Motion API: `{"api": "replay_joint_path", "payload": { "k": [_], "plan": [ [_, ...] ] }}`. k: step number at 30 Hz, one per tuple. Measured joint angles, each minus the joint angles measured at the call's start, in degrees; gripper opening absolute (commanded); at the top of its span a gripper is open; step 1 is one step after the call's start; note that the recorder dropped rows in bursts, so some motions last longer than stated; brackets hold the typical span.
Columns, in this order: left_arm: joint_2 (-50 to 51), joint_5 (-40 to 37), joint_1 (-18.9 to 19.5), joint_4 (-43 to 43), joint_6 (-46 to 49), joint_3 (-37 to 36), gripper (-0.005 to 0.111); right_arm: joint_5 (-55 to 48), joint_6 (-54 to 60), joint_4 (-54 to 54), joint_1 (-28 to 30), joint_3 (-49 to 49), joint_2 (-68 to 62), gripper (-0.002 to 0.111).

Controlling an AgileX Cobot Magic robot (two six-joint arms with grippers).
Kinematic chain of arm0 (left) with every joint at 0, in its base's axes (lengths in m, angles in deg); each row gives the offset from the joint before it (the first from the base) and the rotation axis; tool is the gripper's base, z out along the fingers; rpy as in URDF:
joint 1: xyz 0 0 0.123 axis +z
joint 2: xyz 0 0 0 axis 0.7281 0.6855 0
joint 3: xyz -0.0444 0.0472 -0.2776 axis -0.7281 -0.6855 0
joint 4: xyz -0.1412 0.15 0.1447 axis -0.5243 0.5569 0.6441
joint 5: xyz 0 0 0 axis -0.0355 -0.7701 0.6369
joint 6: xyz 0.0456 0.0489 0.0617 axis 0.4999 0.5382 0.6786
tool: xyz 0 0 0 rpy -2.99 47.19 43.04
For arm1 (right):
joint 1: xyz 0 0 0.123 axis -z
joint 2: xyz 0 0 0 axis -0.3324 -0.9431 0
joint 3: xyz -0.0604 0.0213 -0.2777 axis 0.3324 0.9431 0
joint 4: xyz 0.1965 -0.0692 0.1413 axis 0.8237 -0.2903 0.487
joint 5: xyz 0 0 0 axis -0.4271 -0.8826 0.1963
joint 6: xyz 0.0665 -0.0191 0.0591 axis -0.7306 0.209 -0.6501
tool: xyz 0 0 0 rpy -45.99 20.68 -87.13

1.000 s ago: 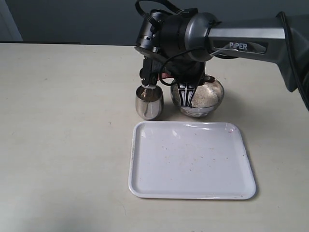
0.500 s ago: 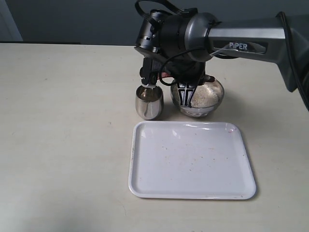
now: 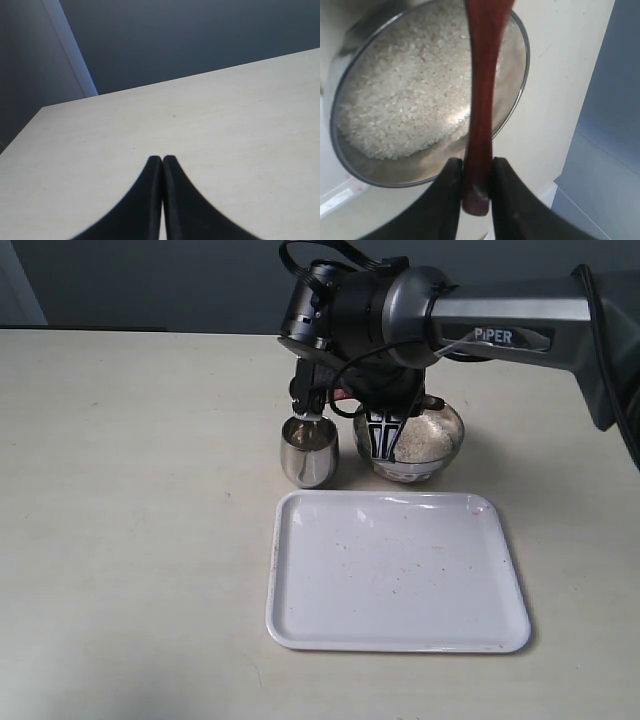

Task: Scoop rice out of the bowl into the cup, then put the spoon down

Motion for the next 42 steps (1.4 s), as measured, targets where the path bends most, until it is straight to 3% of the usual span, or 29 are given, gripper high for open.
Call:
{"api": "replay_joint_path", "payload": {
  "k": [42],
  "plan": [
    [0.00, 0.00, 0.00, 0.00, 0.00, 0.00, 0.001, 0.00, -2.93, -2.04, -1.22, 0.00, 0.00, -0.001]
  ]
}}
